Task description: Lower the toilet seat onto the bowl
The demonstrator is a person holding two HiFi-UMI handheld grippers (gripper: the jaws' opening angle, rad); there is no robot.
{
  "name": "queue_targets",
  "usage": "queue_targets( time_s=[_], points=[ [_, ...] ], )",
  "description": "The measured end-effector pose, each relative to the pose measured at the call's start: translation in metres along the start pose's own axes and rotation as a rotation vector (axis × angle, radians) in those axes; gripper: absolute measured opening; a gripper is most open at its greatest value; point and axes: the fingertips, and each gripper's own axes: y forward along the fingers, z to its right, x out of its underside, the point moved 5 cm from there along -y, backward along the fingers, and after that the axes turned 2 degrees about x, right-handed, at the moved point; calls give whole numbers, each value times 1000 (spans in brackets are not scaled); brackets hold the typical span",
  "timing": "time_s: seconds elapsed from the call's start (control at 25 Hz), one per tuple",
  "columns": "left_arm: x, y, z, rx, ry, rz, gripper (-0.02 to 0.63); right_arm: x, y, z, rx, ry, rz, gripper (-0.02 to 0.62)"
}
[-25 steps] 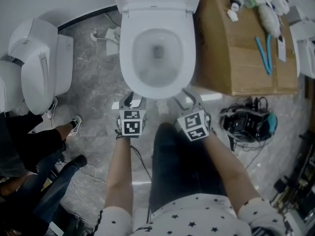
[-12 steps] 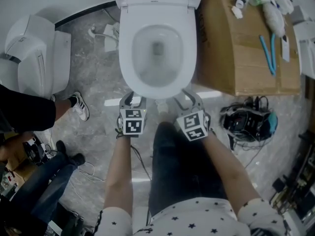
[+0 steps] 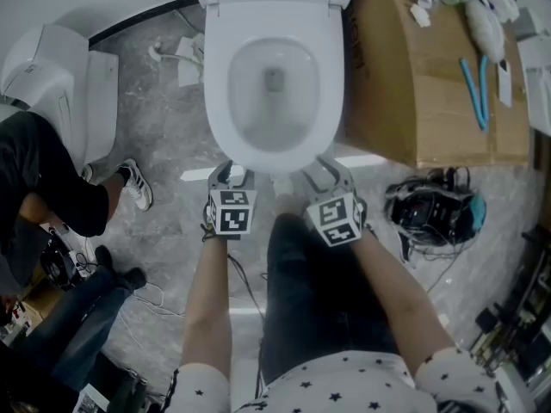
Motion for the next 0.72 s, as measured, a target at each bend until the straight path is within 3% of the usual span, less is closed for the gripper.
queue_targets(
  time_s=[0.72],
  points=[
    [16,30,0,5,30,-85,187,23,27,-3,-15,25,-67,189]
  ],
)
